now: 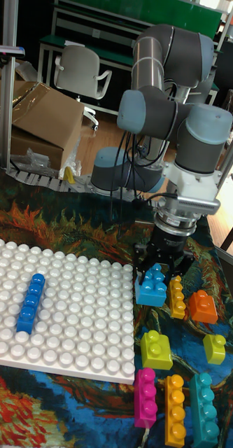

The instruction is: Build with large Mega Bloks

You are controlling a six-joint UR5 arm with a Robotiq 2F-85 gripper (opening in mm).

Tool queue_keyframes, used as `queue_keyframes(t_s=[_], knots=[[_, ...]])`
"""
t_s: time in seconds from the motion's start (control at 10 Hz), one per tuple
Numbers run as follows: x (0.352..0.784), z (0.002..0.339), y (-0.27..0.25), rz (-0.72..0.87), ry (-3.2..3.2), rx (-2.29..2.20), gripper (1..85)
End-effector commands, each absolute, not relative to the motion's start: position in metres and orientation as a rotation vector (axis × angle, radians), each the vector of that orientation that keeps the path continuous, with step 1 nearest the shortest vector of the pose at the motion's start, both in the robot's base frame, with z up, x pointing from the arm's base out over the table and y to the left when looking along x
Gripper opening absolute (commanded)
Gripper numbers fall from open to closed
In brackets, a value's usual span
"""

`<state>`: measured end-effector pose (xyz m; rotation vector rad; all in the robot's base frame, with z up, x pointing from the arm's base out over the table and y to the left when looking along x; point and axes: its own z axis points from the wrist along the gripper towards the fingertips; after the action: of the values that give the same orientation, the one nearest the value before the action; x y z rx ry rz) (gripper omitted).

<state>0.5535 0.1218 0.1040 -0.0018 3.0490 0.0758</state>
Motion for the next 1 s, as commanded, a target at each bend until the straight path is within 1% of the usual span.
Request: queue_keyframes(t_s=[0.0, 0.1, 0.2, 0.4, 0.6, 0.8, 0.9], knots=[[0.551, 0.111, 0.106, 0.058, 3.046, 0.161, 1.3], [0.545, 0.110, 0.097, 0.025, 3.067, 0.192, 1.3], [0.540, 0.112, 0.078, 0.031, 3.070, 0.171, 1.3], [0.530, 0.119, 0.019, 0.020, 3.063, 0.041, 1.3], [0.529, 0.119, 0.027, 0.060, 3.068, 0.000, 1.3], [0.529, 0.119, 0.013, -0.017, 3.064, 0.136, 1.3], [0.531, 0.118, 0.009, -0.007, 3.061, 0.136, 1.3]])
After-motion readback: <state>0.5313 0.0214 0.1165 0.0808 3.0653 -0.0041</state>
